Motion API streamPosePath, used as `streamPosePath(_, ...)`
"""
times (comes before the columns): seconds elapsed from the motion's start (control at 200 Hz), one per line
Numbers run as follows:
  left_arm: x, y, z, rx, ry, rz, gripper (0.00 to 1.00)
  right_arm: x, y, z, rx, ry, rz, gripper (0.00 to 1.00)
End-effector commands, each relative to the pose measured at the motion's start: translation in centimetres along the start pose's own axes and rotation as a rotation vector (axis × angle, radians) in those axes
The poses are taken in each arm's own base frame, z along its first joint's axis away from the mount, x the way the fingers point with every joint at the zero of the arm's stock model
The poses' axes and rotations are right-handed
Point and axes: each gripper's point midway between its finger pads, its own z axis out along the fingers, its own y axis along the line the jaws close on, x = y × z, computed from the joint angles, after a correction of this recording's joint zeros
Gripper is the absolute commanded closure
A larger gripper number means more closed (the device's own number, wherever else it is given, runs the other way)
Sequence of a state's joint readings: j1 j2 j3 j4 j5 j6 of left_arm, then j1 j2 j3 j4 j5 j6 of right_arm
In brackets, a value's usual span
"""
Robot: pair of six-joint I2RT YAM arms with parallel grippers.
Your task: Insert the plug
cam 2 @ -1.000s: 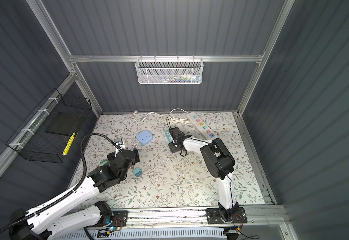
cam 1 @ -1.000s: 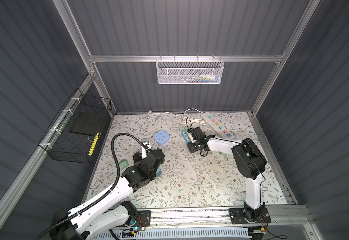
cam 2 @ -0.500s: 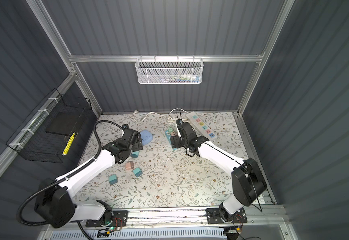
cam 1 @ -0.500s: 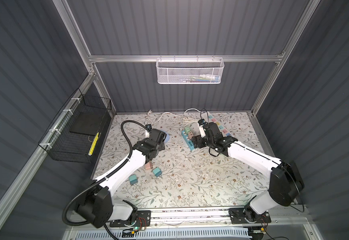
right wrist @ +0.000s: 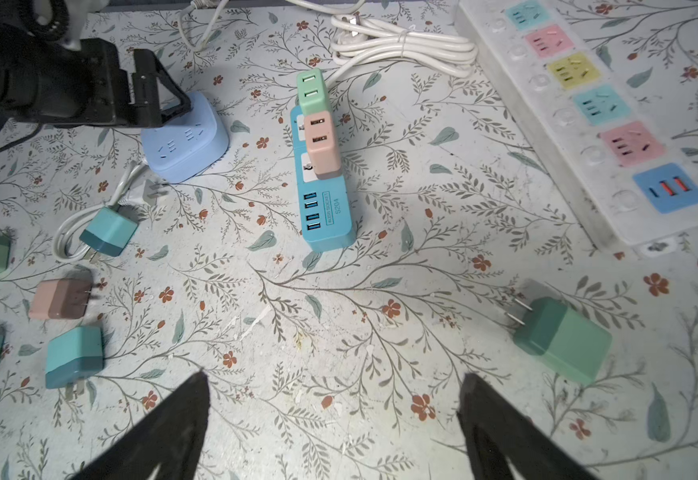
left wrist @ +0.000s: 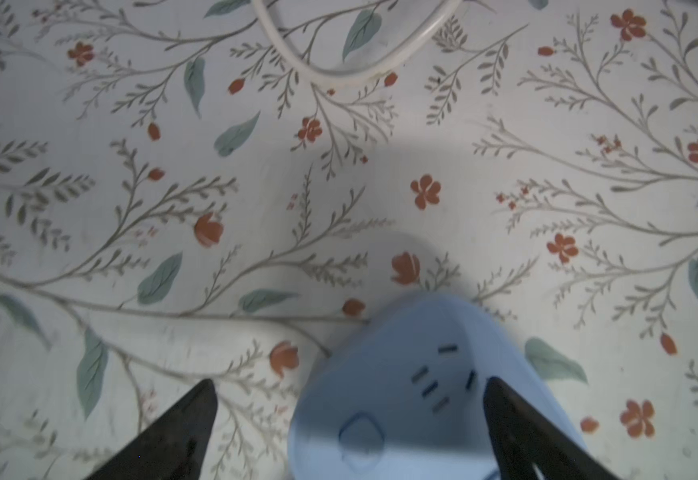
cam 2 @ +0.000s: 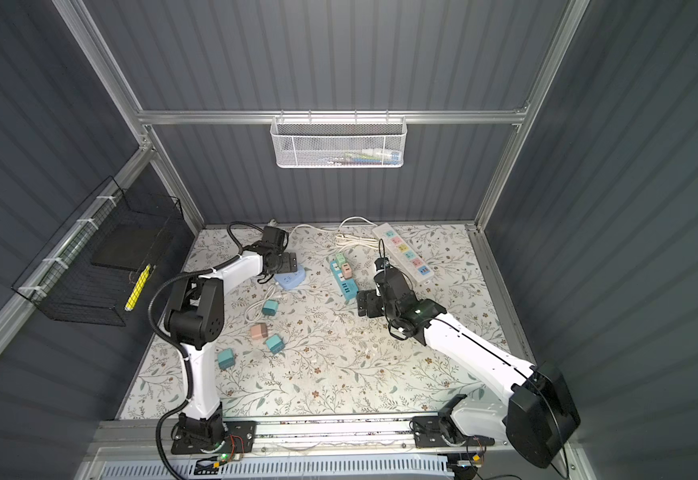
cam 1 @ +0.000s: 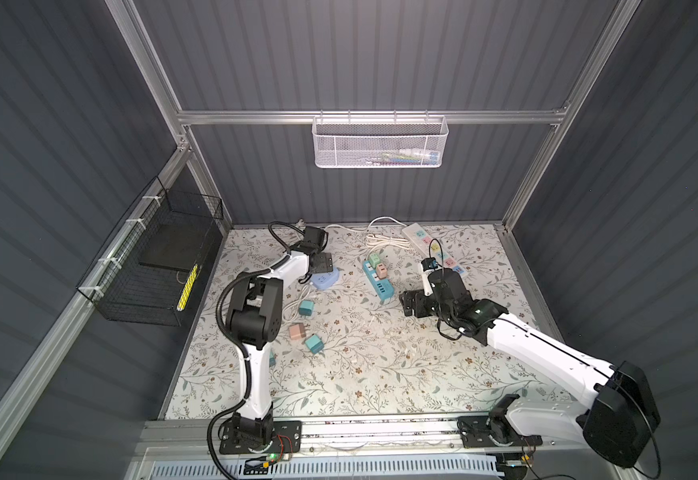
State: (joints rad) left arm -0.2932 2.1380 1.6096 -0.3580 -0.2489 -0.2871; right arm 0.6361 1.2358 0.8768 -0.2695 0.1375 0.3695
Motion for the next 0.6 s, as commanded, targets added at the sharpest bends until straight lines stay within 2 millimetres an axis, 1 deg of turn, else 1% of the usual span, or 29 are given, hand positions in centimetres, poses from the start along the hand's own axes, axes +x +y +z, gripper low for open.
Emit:
streamPosePath(0.0,-3.3,-1.7,-0.4,0.117,-0.069,0.023,0.0,1.2,-0.3,-0.1,0.017,0.045,-0.001,0.07)
streamPosePath(0.095,-3.4,-3.0,0.3,0.201,-0.069,0.028,0.01,1.4,-0.5,0.0,0.032,0.056,-0.018,0.07)
streamPosePath(0.24,-2.3,-4.6,1.2,0.291,-0.026,0.015,0.04,1.5,-0.6,0.4,0.04,0.067,-0.026,0.07)
streamPosePath(0.355,-1.3,-5.6,1.1,0.354,0.001,0.006,0.06,2.0,-0.6,0.6,0.038,0.072,-0.013,0.07)
streamPosePath(0.475,-0.4,-6.1,0.9,0.399,0.021,0.013,0.08,2.5,-0.7,0.5,0.035,0.072,0.001,0.06)
streamPosePath(0.59,0.6,-7.5,0.3,0.48,0.046,0.027,0.09,3.1,-1.0,0.1,0.044,0.075,-0.001,0.07)
